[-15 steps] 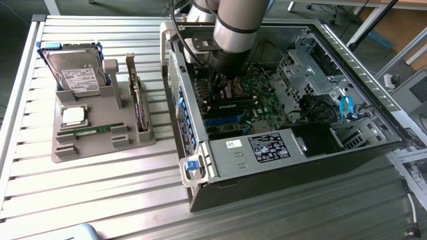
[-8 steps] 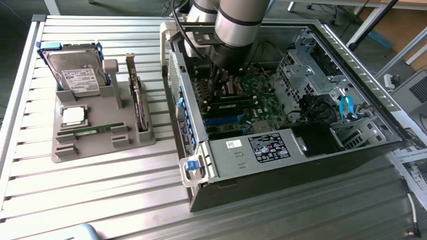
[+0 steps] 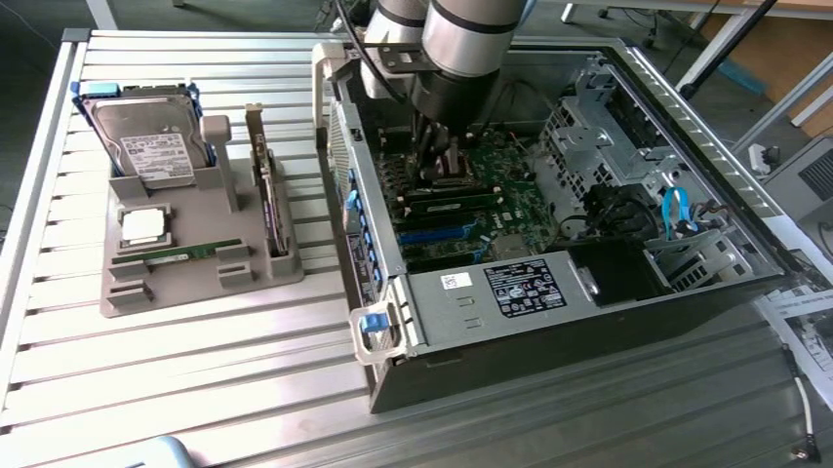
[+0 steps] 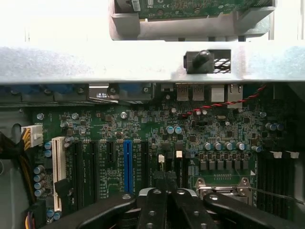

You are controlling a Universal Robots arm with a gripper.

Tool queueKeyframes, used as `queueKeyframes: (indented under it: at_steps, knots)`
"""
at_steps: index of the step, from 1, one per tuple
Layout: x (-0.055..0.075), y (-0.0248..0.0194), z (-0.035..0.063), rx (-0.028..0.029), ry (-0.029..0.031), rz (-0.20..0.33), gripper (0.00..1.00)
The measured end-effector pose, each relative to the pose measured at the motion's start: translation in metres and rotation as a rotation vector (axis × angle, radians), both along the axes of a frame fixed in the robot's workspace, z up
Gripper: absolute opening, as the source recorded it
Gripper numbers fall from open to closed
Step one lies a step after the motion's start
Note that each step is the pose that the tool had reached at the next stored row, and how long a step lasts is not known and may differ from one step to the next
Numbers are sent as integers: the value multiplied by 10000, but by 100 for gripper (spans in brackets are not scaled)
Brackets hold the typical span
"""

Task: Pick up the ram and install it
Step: 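Press down the ram until it locks into place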

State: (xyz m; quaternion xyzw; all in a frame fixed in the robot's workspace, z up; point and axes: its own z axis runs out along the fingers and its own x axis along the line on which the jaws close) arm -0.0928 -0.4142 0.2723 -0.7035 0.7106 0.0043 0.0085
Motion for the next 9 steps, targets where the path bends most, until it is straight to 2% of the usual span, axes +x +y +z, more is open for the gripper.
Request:
queueKeyframes:
  at_steps: [6, 9]
  knots:
    - [3, 0, 97, -5, 0, 1, 11]
    - [41, 0, 103, -14, 0, 1, 11]
